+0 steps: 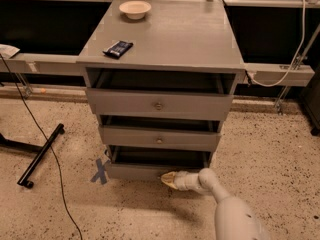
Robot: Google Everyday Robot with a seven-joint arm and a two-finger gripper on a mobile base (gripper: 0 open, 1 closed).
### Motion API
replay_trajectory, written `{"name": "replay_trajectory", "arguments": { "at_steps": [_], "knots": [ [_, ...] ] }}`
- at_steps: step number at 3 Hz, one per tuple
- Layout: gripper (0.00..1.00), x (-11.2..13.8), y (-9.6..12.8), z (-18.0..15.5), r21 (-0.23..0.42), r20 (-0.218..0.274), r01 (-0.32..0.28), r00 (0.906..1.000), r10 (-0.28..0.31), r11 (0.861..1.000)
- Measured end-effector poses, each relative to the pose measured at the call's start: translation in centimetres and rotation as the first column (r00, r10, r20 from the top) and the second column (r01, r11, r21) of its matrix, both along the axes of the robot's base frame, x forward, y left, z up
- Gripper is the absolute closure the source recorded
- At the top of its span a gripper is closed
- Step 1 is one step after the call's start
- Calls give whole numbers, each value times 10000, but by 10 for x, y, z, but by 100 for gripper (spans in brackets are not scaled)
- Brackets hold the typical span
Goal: Close bottom drawer
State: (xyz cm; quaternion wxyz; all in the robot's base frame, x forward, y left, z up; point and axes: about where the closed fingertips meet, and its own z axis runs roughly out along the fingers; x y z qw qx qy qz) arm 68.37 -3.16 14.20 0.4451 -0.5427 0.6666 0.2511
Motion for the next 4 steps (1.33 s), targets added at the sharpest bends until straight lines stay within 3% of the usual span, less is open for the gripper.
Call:
{"name": "replay_trajectory", "arguments": {
  "at_steps": [4],
  "knots": [
    [100,2,0,1,9,45,-32,10000,32,10000]
  ]
}}
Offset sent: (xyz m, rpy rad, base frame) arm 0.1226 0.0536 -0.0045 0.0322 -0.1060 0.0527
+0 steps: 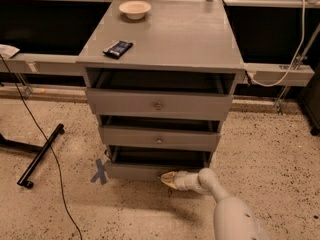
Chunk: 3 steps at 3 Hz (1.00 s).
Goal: Close bottom drawer
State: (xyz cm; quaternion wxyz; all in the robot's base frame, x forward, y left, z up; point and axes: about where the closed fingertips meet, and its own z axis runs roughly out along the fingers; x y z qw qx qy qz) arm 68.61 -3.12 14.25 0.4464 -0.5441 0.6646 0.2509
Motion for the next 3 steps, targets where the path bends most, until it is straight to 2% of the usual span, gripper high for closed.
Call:
{"name": "replay_trajectory", "arguments": {
  "at_steps": [3],
  "knots": [
    [100,0,0,0,-1,1,2,10000,-2,10000]
  ]
}}
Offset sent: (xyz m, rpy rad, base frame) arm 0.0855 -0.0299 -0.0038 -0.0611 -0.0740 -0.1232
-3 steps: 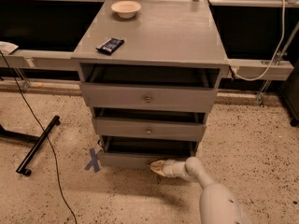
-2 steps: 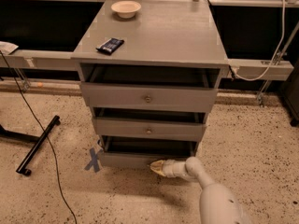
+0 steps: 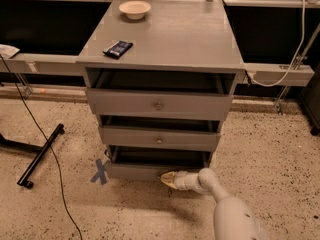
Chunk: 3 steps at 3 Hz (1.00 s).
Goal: Close bottom drawer
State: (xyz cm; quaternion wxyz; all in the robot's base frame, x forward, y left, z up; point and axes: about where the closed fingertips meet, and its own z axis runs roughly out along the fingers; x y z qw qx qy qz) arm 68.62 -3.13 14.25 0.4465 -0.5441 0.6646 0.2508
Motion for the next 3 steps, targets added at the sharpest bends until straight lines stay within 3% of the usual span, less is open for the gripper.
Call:
{"name": "replay_trajectory", "arguments": {
  "at_steps": [2,3],
  "knots": [
    [100,0,0,0,0,0,1,10000,-1,10000],
    [82,0,0,0,0,0,2,10000,-2,10000]
  ]
}}
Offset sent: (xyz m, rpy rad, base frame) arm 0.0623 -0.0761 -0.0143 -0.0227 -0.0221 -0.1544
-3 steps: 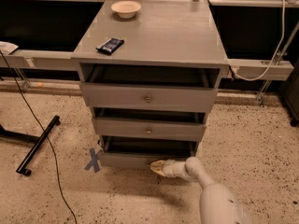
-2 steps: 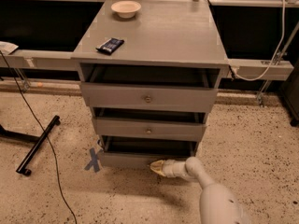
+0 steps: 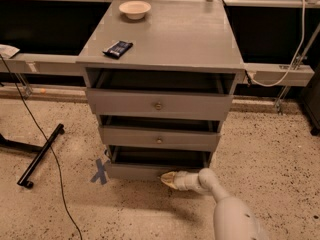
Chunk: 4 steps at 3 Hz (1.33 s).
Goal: Close bottom drawer
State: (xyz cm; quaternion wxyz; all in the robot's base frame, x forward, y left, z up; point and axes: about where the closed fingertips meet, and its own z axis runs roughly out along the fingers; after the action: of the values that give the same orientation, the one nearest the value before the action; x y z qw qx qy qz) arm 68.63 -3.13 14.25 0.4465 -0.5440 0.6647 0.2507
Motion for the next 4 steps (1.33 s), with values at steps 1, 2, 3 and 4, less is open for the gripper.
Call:
{"name": "replay_trajectory", "arguments": {
  "at_steps": [1,2,3,4],
  "knots": [
    [61,0,0,0,0,0,1,10000,-1,10000],
    [55,0,0,0,0,0,2,10000,-2,10000],
    [56,1,-3,-1,-5,-12,60,10000,-60,10000],
    [57,14,-37,-7,-61,-133,677,9976,-677,9977]
  ]
}}
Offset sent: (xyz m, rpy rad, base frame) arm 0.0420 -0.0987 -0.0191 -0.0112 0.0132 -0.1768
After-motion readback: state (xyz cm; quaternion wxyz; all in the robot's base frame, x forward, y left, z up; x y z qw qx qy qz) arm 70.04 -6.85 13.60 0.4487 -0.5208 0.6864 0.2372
